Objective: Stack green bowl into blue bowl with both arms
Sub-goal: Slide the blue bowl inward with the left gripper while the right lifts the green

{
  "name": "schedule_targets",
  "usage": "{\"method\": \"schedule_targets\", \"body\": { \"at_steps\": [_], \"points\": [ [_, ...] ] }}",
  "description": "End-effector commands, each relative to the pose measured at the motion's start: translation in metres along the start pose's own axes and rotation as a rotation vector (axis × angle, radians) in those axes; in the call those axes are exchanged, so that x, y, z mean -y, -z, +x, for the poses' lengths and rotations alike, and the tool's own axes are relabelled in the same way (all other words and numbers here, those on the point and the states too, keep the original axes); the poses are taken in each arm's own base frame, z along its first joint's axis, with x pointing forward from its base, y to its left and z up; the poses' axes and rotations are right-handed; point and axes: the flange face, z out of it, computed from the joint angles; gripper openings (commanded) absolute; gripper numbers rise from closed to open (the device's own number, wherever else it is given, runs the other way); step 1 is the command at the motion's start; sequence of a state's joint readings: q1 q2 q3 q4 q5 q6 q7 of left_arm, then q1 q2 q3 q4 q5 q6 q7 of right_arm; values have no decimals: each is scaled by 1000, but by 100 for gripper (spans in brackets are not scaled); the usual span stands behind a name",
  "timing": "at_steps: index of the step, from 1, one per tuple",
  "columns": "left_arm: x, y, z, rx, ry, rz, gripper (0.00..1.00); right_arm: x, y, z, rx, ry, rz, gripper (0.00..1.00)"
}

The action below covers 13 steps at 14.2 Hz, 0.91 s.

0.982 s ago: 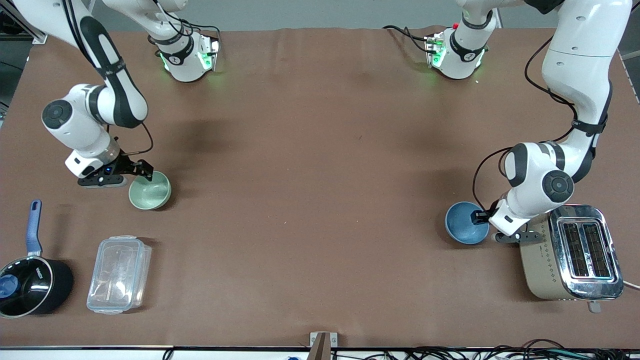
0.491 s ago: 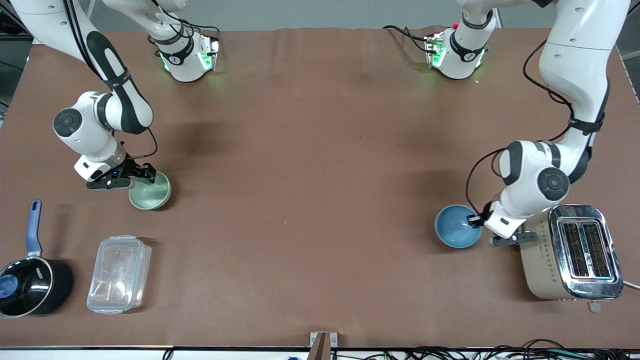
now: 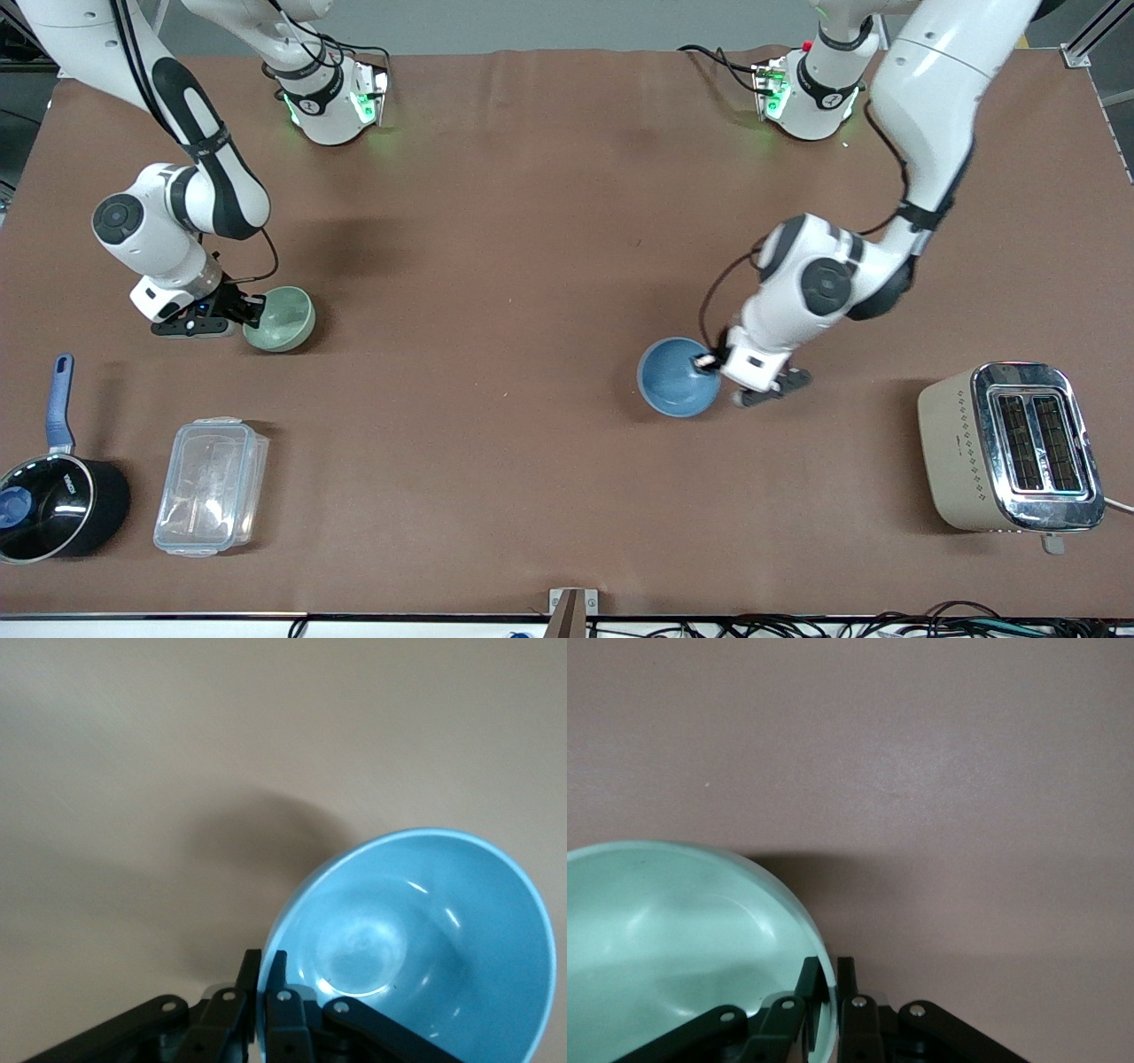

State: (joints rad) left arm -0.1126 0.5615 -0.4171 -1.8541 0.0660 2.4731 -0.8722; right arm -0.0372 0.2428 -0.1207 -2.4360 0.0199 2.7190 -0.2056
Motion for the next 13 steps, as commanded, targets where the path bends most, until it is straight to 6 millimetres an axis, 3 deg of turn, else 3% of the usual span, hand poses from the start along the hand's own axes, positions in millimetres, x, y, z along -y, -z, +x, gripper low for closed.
{"method": "schedule_targets", "body": {
  "at_steps": [1, 3, 5, 6, 7, 8, 9, 11, 12, 13],
  "points": [
    [-56, -34, -55, 40, 45, 12, 0, 2, 34, 8, 88, -40, 27, 0],
    [-80, -62, -83, 59, 48, 25, 0, 18, 73, 27, 179, -22, 46, 0],
    [-97, -77, -97, 66, 79, 5, 1, 44, 124, 54, 296, 34, 60, 0],
    [-101, -78, -101, 64, 86, 1, 7, 58, 151, 65, 328, 61, 62, 0],
    [-102, -75, -98, 59, 93, -4, 34, 78, 167, 71, 343, 72, 59, 0],
    [-102, -67, -93, 50, 99, -12, 78, 90, 174, 74, 346, 46, 49, 0],
    [-103, -56, -85, 32, 96, -20, 100, 111, 178, 75, 341, 26, 42, 0],
    [-97, -3, -55, -27, 111, -21, 100, 150, 182, 74, 340, -42, 89, 0],
    [-88, 29, -36, -48, 130, 0, 100, 169, 186, 75, 337, -77, 109, 0],
    [-81, 74, -19, -80, 149, 17, 100, 196, 192, 74, 331, -106, 120, 0]
  ]
}}
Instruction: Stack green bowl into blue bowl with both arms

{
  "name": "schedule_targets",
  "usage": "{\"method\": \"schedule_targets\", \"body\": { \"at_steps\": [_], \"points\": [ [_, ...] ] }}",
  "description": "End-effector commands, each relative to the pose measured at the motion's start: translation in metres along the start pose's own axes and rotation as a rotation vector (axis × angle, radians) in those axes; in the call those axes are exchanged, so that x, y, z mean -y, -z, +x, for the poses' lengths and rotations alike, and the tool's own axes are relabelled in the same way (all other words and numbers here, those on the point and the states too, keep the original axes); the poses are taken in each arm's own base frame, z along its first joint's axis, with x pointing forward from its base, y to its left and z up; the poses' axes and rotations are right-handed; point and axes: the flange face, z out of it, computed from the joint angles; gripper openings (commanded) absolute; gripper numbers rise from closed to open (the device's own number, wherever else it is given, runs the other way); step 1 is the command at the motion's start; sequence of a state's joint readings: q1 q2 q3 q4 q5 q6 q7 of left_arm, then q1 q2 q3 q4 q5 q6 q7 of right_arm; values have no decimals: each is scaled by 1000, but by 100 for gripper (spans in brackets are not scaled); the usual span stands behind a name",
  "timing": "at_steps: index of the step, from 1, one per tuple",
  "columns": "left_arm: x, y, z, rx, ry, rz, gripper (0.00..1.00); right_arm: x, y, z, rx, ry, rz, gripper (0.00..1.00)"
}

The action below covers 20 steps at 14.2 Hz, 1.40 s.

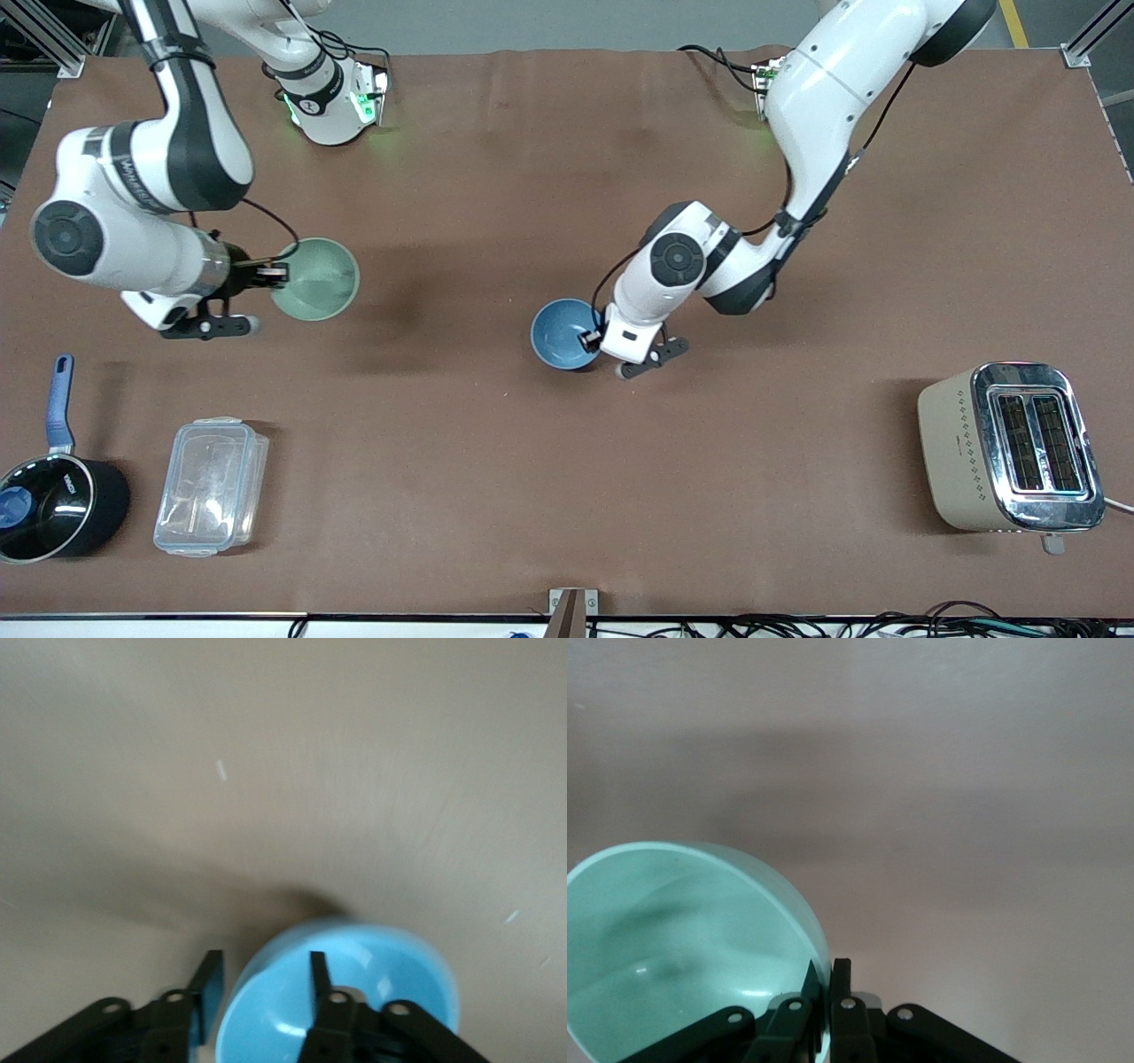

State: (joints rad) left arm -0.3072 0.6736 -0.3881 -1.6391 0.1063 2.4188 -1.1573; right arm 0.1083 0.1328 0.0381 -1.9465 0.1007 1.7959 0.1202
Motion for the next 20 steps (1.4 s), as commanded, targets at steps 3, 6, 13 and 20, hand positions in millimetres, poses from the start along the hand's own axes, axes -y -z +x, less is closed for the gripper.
{"method": "schedule_targets", "body": {
  "at_steps": [3, 6, 13, 20],
  "points": [
    [19, 188, 71, -145, 38, 138, 100, 129, 9, -9, -19, -164, 68, 0],
    [53, 260, 111, -134, -31, 206, 100, 210, -22, -13, -62, -254, 99, 0],
    [130, 392, 106, -128, -308, 320, 100, 351, -101, -8, -99, -361, 135, 0],
    [212, 453, 106, -45, -529, 294, 100, 386, -148, -28, -127, -342, 97, 0]
  ]
}}
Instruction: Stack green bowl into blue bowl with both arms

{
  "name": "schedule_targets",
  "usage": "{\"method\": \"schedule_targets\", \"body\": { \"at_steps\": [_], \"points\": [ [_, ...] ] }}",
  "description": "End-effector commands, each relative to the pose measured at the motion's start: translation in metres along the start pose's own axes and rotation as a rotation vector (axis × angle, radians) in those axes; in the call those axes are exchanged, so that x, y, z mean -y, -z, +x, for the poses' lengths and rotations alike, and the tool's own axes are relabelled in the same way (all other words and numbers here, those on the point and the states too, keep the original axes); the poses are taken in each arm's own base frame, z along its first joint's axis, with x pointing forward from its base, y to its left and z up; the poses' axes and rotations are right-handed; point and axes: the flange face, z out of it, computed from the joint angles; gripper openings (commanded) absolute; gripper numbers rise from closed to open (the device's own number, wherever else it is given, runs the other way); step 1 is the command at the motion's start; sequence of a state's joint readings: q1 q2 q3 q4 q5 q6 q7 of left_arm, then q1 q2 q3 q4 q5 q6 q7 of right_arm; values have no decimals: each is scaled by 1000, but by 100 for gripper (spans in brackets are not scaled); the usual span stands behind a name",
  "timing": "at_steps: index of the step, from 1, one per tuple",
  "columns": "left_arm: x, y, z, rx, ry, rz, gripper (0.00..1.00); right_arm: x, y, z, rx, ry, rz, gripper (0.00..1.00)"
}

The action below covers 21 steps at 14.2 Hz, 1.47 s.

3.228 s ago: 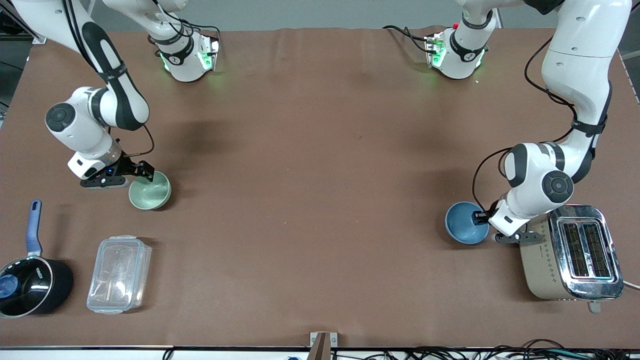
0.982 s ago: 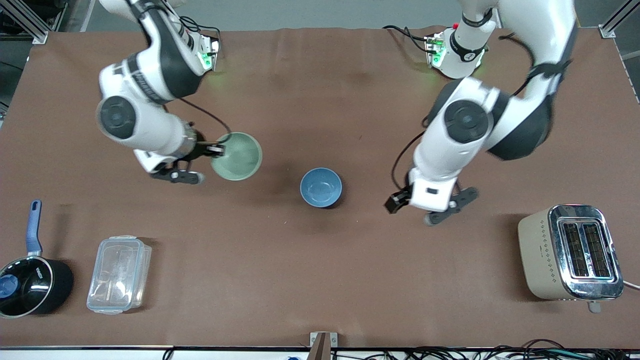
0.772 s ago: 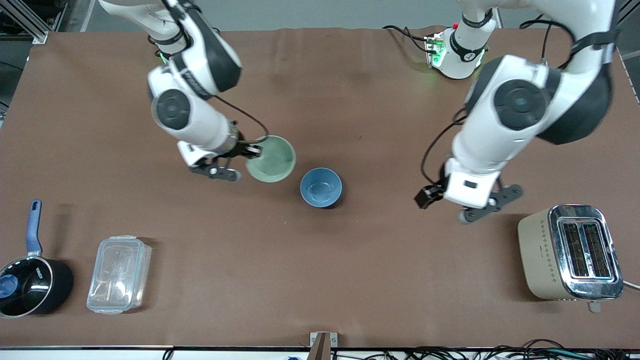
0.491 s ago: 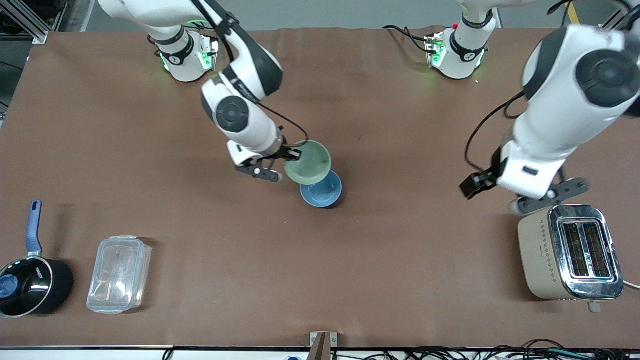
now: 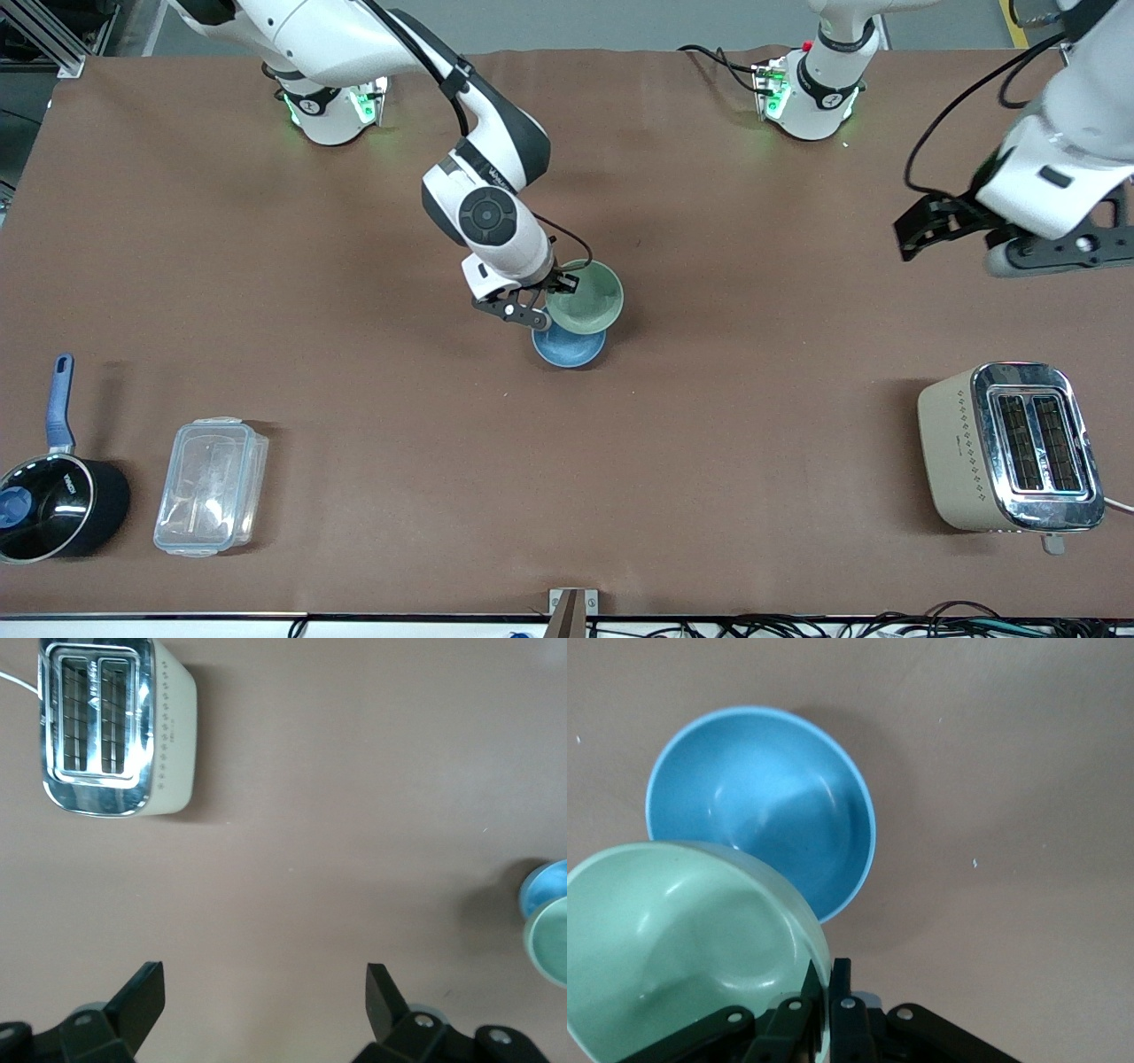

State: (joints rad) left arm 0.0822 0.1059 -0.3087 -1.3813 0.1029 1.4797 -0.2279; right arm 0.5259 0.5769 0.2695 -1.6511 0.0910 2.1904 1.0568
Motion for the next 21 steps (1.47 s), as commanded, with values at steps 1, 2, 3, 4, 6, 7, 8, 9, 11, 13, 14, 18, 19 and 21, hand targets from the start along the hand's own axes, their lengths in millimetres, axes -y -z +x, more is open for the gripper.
{"method": "schedule_targets", "body": {
  "at_steps": [1, 2, 3, 4, 6, 7, 8, 9, 11, 13, 14, 18, 19, 21],
  "points": [
    [30, 2, -22, 13, -71, -2, 100, 4, -4, 3, -29, -25, 5, 0],
    [39, -4, -24, 30, -73, -31, 100, 1, -7, 8, -33, -27, 1, 0],
    [46, -4, -26, 34, -61, -49, 100, 0, -10, 11, -44, -23, -4, 0],
    [47, -6, -26, 36, -58, -51, 100, 0, -11, 13, -48, -23, -1, 0],
    [49, -7, -24, 33, -53, -52, 100, -1, -14, 14, -48, -24, -2, 0],
    [47, -7, -23, 31, -58, -47, 100, -1, -15, 14, -46, -25, -3, 0],
    [45, -7, -24, 31, -61, -47, 100, -1, -16, 15, -45, -27, -3, 0],
    [45, -8, -23, 33, -61, -50, 100, -5, -13, 23, -44, -42, -1, 0],
    [45, -18, -16, 49, -65, -57, 100, -12, -9, 35, -43, -55, -3, 0],
    [41, -17, -18, 48, -74, -57, 100, -15, -7, 42, -46, -59, 4, 0],
    [40, -16, -18, 48, -76, -57, 100, -14, -5, 42, -49, -58, 10, 0],
    [40, -18, -16, 48, -73, -57, 100, -9, -7, 37, -60, -51, 26, 0],
    [38, -22, -14, 56, -76, -56, 100, -8, -9, 36, -58, -48, 25, 0],
    [39, -22, -13, 54, -74, -55, 100, -9, -13, 36, -56, -48, 21, 1]
  ]
}}
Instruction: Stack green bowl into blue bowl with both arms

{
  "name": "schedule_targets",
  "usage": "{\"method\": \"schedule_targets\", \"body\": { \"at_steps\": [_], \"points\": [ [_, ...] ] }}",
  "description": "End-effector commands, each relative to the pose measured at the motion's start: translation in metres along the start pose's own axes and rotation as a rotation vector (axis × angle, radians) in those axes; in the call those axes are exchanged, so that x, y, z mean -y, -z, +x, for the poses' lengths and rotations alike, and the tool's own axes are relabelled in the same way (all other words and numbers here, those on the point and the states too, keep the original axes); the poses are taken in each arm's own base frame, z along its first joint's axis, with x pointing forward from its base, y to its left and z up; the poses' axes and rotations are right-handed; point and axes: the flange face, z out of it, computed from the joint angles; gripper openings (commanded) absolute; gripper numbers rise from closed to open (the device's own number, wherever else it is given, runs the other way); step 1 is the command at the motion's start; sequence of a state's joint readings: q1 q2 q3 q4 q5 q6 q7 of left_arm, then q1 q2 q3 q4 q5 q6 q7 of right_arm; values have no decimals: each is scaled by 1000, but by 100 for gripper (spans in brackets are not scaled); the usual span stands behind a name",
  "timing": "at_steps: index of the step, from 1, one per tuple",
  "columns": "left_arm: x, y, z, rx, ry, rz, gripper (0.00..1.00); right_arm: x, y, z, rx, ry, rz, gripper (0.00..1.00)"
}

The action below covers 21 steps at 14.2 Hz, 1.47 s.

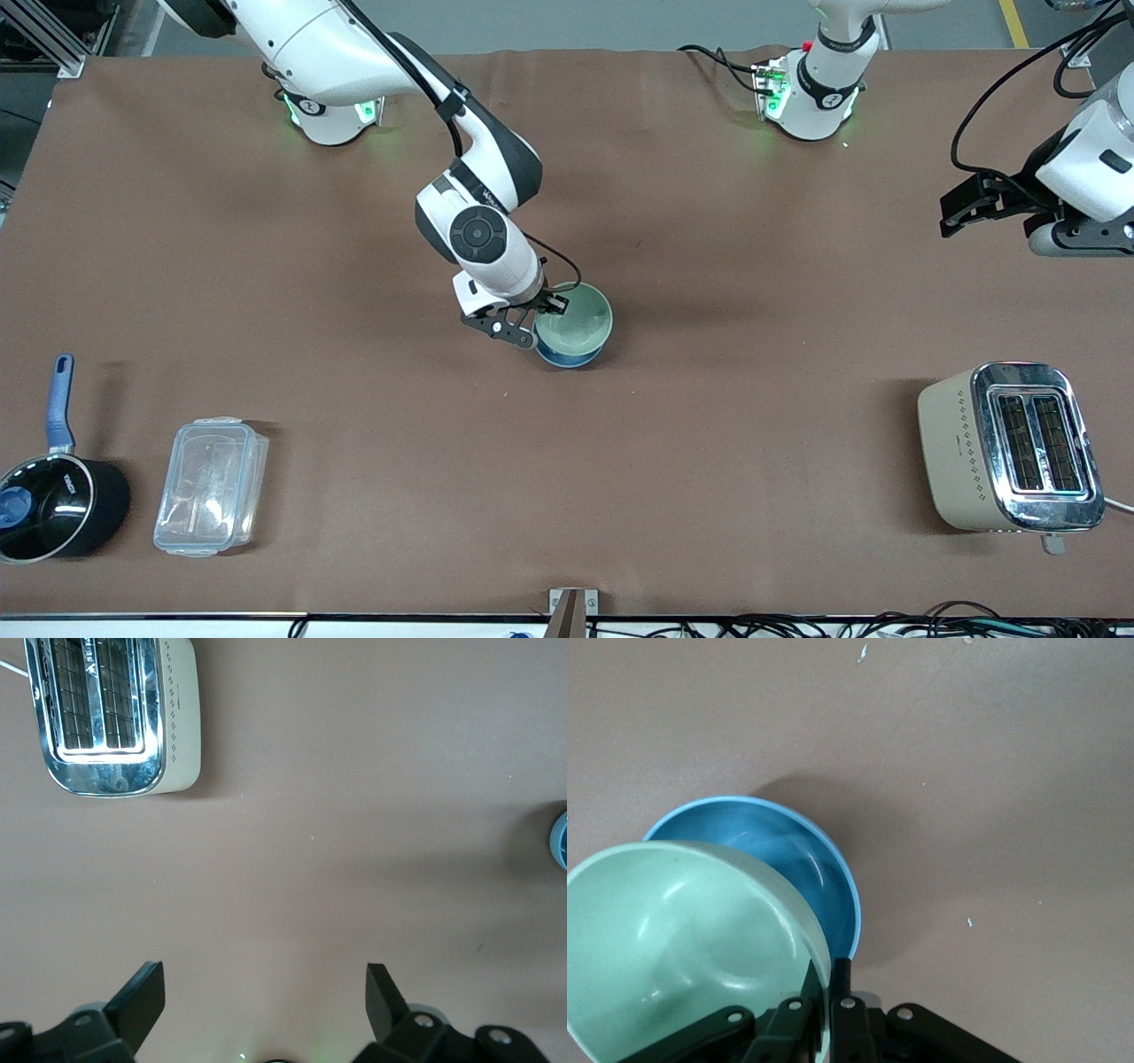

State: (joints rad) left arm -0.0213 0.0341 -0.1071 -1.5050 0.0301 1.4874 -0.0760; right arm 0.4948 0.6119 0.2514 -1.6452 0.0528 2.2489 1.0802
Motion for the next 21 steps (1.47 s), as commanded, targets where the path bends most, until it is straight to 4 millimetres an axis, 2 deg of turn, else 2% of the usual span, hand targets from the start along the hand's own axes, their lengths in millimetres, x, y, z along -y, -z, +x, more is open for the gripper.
{"method": "schedule_targets", "body": {
  "at_steps": [1, 3, 4, 6, 8, 10, 11, 12, 15, 18, 19, 21],
  "points": [
    [0, -1, 1, -6, -9, -15, 100, 3, -4, -1, -9, 5, 5, 1],
    [1, 0, 1, -8, -7, -15, 100, 2, -7, 0, -6, 5, 0, 4],
    [1, 0, 2, -11, -7, -15, 100, 1, -8, 1, -5, 1, -1, 14],
    [-1, 0, 3, -20, -10, -16, 100, 0, -9, 3, -4, -2, -3, 46],
    [0, 0, 3, -19, -10, -14, 100, 0, -7, 4, -5, -3, -1, 69],
    [0, 0, 3, -20, -10, -15, 100, -1, 6, 4, -4, -6, -8, 92],
    [0, -1, 4, -19, -10, -15, 100, -5, 32, -2, -4, 1, -37, 97],
    [0, 0, 4, -20, -10, -15, 100, -15, 70, -6, -32, 24, -98, 100],
    [-3, 1, 3, -23, -14, -13, 100, -56, 153, 7, -167, 44, -252, 100],
    [-3, 2, 3, -25, -14, -12, 100, -115, 237, 54, -212, 37, -232, 100],
    [-3, 2, 3, -25, -14, -12, 100, -145, 265, 75, -215, 50, -237, 100],
    [-3, 0, 4, -22, -14, -12, 100, -198, 314, 102, -233, 83, -227, 100]
  ]
}}
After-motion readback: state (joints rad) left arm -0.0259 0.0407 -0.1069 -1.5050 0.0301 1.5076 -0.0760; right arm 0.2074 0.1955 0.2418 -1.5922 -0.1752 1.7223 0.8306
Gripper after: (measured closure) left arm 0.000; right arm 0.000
